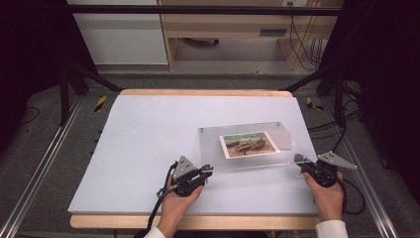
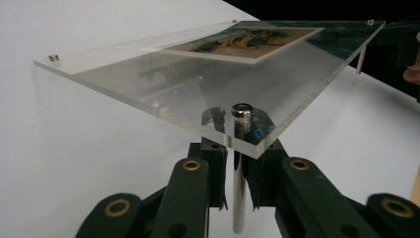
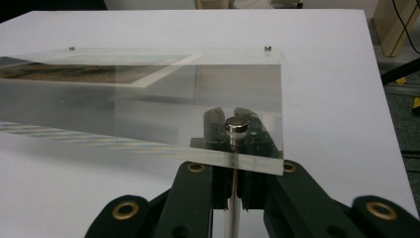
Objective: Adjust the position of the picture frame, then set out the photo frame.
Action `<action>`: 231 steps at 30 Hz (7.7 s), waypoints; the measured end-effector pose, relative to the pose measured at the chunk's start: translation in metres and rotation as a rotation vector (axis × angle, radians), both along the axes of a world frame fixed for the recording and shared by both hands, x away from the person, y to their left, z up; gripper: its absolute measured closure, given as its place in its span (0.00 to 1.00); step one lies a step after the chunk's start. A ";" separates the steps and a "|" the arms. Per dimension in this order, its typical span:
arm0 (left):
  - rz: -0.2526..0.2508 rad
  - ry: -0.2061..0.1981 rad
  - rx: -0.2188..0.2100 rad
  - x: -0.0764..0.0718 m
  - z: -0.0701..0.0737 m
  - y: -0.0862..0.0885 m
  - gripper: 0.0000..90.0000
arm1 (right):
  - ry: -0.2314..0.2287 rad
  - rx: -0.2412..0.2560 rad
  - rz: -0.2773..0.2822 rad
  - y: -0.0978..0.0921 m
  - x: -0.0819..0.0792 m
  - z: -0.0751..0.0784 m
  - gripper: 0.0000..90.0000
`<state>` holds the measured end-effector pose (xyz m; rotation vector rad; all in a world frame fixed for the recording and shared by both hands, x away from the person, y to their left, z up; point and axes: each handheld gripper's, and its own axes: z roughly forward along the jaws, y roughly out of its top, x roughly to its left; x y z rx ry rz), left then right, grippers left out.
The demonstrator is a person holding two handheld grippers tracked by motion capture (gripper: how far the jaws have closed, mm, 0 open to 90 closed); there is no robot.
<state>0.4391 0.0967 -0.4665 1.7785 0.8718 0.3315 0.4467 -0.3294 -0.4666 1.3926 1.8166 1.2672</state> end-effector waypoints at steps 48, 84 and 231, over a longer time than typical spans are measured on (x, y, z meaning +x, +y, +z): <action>0.143 -0.028 0.021 0.017 0.015 0.140 0.93 | 0.001 -0.011 0.049 0.147 0.010 0.017 0.94; 0.166 0.059 0.163 0.021 -0.007 0.133 0.93 | 0.103 -0.041 0.088 0.147 0.009 -0.012 0.93; 0.132 0.329 0.027 0.089 0.019 0.128 0.19 | 0.347 0.119 0.214 0.138 0.070 0.020 0.19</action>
